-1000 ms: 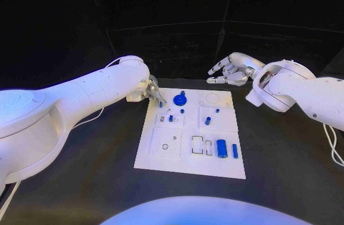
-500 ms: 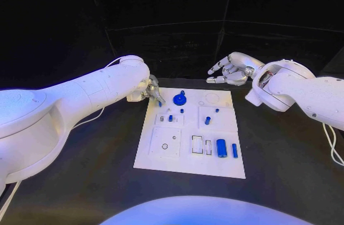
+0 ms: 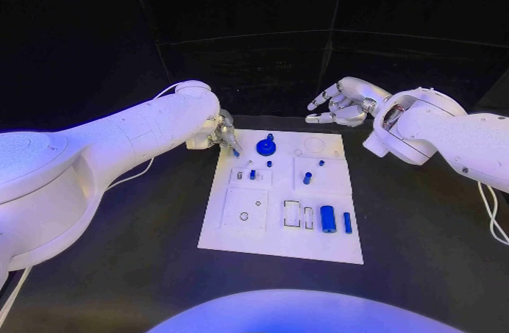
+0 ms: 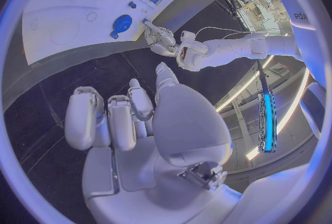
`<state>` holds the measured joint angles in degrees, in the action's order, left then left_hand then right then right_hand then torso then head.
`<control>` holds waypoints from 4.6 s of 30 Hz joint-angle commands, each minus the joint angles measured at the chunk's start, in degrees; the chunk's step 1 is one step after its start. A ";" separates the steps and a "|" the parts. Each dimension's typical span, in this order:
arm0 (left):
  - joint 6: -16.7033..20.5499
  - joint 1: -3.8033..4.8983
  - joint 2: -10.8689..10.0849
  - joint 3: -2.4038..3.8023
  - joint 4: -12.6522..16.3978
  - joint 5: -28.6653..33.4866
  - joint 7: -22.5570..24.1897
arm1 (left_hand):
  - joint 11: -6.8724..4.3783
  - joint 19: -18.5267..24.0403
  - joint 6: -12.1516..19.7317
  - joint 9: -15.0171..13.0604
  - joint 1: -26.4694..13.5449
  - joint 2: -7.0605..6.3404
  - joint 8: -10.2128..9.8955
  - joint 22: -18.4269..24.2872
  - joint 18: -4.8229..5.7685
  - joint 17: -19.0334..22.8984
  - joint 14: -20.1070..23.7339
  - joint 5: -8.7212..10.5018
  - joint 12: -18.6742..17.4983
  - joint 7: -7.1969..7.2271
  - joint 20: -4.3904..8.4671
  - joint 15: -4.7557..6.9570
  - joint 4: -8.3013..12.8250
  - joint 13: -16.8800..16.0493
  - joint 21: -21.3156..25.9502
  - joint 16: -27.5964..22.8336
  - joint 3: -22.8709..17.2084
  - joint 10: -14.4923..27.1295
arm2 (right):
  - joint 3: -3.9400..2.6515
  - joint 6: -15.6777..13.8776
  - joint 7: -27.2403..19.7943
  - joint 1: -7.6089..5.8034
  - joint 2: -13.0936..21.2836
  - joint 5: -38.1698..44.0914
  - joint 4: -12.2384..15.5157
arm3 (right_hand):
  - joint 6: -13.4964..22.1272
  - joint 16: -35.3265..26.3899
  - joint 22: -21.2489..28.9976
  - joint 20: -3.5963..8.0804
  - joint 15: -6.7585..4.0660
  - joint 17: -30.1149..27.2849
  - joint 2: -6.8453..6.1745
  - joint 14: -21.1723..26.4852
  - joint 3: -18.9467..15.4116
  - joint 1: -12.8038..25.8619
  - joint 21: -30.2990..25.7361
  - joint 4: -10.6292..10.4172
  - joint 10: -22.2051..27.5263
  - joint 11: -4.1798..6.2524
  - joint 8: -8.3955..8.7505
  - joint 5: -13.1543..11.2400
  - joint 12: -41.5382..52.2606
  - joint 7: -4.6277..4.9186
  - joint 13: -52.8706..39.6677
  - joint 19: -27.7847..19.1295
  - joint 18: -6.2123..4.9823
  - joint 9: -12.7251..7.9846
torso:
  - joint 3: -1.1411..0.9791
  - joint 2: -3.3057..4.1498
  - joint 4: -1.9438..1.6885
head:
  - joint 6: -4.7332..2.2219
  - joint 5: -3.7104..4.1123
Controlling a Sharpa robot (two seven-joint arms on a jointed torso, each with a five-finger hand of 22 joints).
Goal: Assemble the parts on the task board
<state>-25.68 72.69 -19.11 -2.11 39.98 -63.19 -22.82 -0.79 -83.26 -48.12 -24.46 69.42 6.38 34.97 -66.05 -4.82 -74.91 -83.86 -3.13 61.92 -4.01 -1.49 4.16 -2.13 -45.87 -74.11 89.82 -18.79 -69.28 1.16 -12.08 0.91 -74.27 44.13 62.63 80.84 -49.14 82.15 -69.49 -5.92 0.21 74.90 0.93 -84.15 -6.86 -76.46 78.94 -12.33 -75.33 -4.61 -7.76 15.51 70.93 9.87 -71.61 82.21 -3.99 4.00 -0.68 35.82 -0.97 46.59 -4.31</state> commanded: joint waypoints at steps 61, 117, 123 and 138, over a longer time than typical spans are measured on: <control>17.49 -0.40 -16.55 -5.27 29.06 2.83 0.32 | -1.08 -0.72 -4.41 -0.91 -13.09 -8.40 5.22 -1.72 0.25 -15.09 -6.14 -20.55 2.32 1.46 0.63 1.11 11.00 -1.88 -0.27 0.18 -24.88 -4.74 | -0.01 1.32 0.19 -0.12 0.78 0.10 -0.24 | 0.31 -0.31 0.13 0.15 -0.31 3.18 0.50 -3.19 -0.84 -0.74 -0.22 -0.22 0.22 -0.03 -0.36 1.30 0.14 -0.11 -0.05 -0.32 -0.12 -0.03 | -0.12 -0.20 -0.50 | 0.93 -0.52; 12.52 -1.44 -16.29 -5.51 30.37 2.61 -2.27 | -1.12 -0.79 -4.57 -0.86 -13.10 -8.47 5.22 -1.92 0.30 -15.09 -6.14 -21.06 2.28 1.51 0.64 1.13 10.93 -1.82 -0.40 0.18 -24.86 -4.91 | -0.01 1.60 0.14 -0.12 0.59 0.10 -0.41 | 0.32 -0.31 0.09 0.16 -0.31 3.18 0.54 -3.19 -0.95 -0.84 -0.20 -0.24 0.21 -0.03 -0.38 1.52 0.16 -0.11 -0.07 -0.30 -0.11 -0.03 | -0.17 -0.18 -0.49 | 1.61 -0.53; 11.25 -1.43 -15.77 -5.51 30.10 2.61 -2.65 | -1.11 -0.77 -4.68 -0.84 -13.26 -8.71 5.24 -1.82 0.28 -15.09 -6.14 -21.30 2.34 1.52 0.64 1.12 10.84 -1.90 -0.32 0.18 -24.68 -5.07 | -0.01 1.58 0.14 -0.12 0.57 0.10 -0.38 | 0.32 -0.31 0.09 0.16 -0.31 3.18 0.54 -3.19 -0.95 -0.84 -0.20 -0.24 0.21 -0.03 -0.38 1.52 0.16 -0.11 -0.07 -0.30 -0.11 -0.03 | -0.18 -0.22 -0.44 | 1.72 -0.52; 10.12 -1.43 -14.90 -5.51 29.12 2.62 -3.55 | -1.67 -0.95 -6.27 -0.26 -14.93 -9.26 4.99 -2.53 0.40 -15.09 -6.14 -21.24 4.15 2.39 0.86 1.47 7.60 -4.76 -0.65 0.18 -18.99 -7.00 | -0.01 1.50 0.20 -0.12 0.66 0.10 -0.24 | 0.32 -0.31 0.09 0.16 -0.31 3.18 0.54 -3.19 -0.95 -0.84 -0.20 -0.24 0.21 -0.03 -0.38 1.52 0.16 -0.11 -0.07 -0.30 -0.11 -0.03 | -0.20 -0.23 -0.53 | 1.81 -0.20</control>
<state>-13.49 71.53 -34.09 -7.39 69.16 -60.25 -25.41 -2.45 -83.78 -53.99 -24.75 54.83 -2.99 40.14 -68.55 -4.82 -74.91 -84.05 -24.47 65.80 -1.64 -0.93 5.22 2.27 -50.59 -74.44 89.82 -34.83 -75.90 1.18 -10.77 1.31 -74.27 44.78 62.64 80.52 -49.14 82.15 -69.43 -5.92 0.21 74.90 1.46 -84.15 -7.49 -76.98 78.94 -12.65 -75.33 -4.61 -7.76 16.84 70.93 9.87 -71.61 82.21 -3.99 4.00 -0.86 35.61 -1.40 48.39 -4.52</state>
